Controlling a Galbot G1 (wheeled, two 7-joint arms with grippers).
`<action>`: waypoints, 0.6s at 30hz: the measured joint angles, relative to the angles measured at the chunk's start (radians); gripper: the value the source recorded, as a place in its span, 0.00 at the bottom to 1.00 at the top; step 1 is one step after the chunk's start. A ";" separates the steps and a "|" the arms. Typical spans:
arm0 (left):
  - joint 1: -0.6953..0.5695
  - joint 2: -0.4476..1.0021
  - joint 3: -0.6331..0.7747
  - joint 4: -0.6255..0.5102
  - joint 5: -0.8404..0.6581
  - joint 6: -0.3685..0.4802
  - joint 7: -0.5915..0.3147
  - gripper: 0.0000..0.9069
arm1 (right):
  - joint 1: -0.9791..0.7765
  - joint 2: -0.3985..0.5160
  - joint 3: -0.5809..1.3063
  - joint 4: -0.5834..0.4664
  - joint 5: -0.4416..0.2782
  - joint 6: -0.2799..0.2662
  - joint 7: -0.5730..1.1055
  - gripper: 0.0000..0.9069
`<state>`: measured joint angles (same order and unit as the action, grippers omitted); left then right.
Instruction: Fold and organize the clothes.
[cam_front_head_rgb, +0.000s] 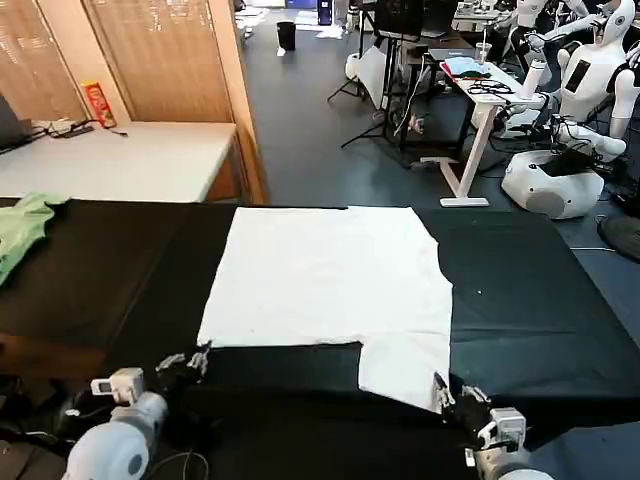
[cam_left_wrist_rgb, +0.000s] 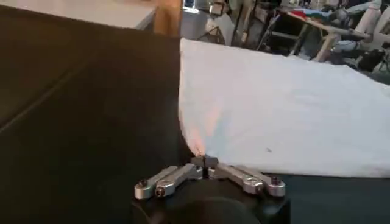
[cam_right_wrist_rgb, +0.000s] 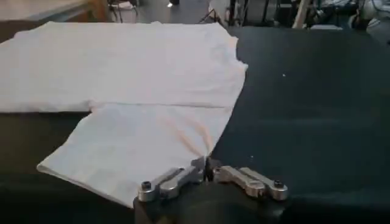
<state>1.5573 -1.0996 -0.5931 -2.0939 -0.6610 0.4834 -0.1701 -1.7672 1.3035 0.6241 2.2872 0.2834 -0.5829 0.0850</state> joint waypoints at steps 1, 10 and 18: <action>0.007 0.002 -0.003 -0.010 0.003 0.001 -0.007 0.00 | -0.015 0.002 0.004 0.016 0.003 -0.002 0.003 0.05; 0.122 0.042 -0.061 -0.111 0.010 -0.019 -0.016 0.00 | -0.100 0.008 0.035 0.094 0.040 -0.002 0.012 0.05; 0.095 0.015 -0.066 -0.099 0.033 -0.091 -0.013 0.00 | 0.026 -0.030 0.050 0.031 0.115 0.076 0.000 0.05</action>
<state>1.6524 -1.0844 -0.6594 -2.1931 -0.6277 0.3927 -0.1830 -1.7413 1.2737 0.6745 2.3183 0.3981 -0.5070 0.0852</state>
